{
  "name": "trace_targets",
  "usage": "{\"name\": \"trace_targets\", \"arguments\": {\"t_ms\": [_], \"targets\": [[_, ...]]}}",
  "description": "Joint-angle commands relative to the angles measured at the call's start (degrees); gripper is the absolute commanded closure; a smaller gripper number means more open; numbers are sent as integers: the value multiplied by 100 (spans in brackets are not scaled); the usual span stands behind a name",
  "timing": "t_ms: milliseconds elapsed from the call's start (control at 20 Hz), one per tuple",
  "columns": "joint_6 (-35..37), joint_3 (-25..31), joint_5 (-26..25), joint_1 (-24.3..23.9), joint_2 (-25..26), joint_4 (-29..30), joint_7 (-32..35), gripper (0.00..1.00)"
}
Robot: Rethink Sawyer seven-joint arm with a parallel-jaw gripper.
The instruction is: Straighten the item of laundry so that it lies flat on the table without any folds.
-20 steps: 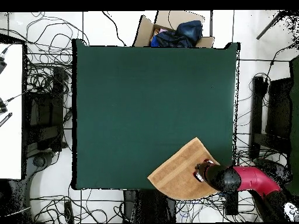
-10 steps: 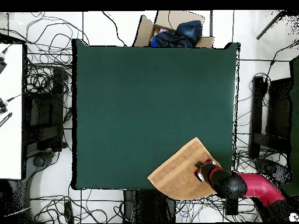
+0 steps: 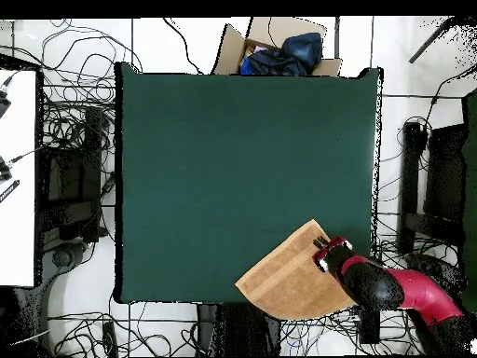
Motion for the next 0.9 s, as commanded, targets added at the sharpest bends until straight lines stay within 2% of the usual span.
{"name": "trace_targets", "arguments": {"t_ms": [50,250,300,500,650,900], "targets": [[-329,837,377,-98,190,118,-202,100],[-136,670,405,78,78,42,-110,100],[94,493,443,252,-77,-2,-21,100],[771,304,683,419,-382,59,-150,100],[972,207,734,493,-515,79,-214,100],[1197,-146,484,608,-628,27,-282,100]]}}
